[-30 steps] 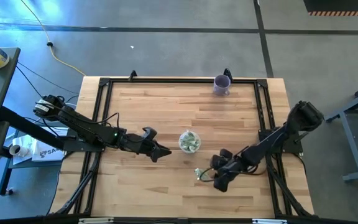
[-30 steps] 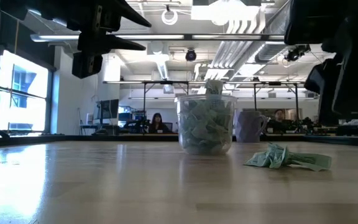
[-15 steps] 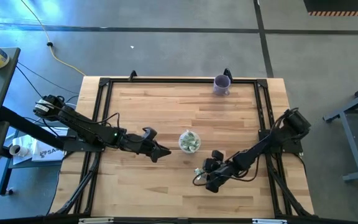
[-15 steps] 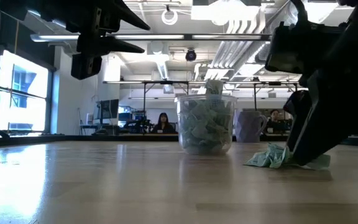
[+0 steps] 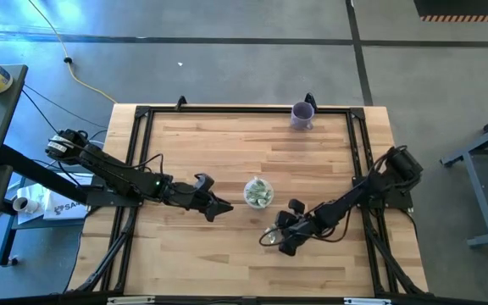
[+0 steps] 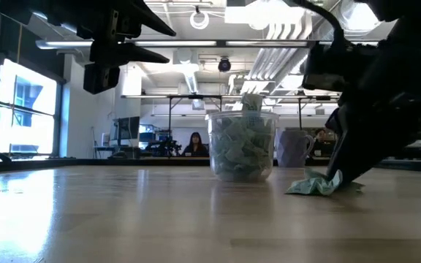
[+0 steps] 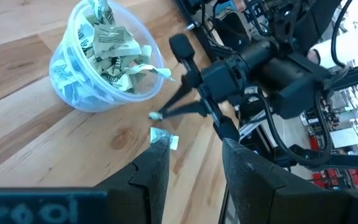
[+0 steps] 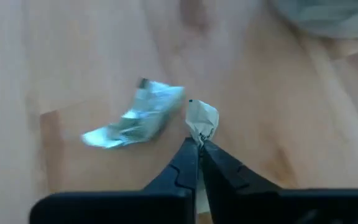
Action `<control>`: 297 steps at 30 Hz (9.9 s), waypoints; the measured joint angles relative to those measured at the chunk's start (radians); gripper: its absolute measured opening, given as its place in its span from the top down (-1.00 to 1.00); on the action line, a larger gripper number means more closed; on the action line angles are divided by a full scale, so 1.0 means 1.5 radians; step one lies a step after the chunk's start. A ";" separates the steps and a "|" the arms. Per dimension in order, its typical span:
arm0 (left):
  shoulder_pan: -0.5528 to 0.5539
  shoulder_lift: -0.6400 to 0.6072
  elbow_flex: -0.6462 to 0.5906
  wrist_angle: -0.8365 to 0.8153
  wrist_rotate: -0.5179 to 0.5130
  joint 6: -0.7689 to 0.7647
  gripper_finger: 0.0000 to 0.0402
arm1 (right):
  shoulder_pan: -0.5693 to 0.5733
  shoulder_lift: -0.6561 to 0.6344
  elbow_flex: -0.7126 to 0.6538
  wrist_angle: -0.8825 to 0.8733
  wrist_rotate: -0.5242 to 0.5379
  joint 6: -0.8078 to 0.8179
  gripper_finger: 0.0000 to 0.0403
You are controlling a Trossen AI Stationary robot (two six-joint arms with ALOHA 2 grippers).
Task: Pick and place Stevia / Truvia into bins
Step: Put the green stevia packet into the transparent bin, then return to Home Position
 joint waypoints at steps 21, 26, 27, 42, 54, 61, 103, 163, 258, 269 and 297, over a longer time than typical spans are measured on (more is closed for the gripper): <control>0.000 0.000 0.000 0.001 -0.018 0.000 0.10 | -0.251 -0.193 -0.003 0.059 -0.052 -0.184 0.94; 0.001 0.000 0.000 0.000 -0.023 0.000 0.10 | -0.272 -0.159 0.013 0.099 -0.107 -0.192 0.93; 0.001 0.000 0.000 0.000 -0.023 0.000 0.10 | -0.272 -0.154 0.022 0.102 -0.120 -0.203 0.93; 0.001 0.000 0.000 0.000 -0.026 0.000 0.10 | -0.238 -0.119 0.064 -0.024 -0.182 -0.240 0.61; 0.000 0.000 0.000 0.004 -0.025 -0.001 0.10 | -0.180 -0.215 0.064 -0.040 -0.101 -0.257 0.33; 0.000 0.000 0.000 0.010 -0.020 -0.015 0.10 | -0.109 -0.225 0.064 -0.173 -0.123 -0.254 0.33; -0.001 0.000 0.000 0.020 0.031 -0.017 0.10 | 0.019 0.069 0.067 0.015 0.036 -0.008 -0.10; 0.000 0.000 0.000 0.030 -0.019 -0.089 0.10 | -0.163 -0.271 0.064 -0.125 -0.059 -0.174 -0.03; 0.284 -0.869 -0.401 -0.122 0.218 0.348 0.10 | -0.370 -1.184 -0.475 0.119 -0.223 -0.257 -0.04; 0.284 -0.869 -0.400 -0.161 0.092 0.329 0.10 | -0.370 -1.185 -0.475 0.108 -0.284 -0.356 -0.04; 0.284 -0.869 -0.400 -0.176 0.093 0.331 0.10 | -0.370 -1.184 -0.475 -0.082 -0.164 -0.362 -0.06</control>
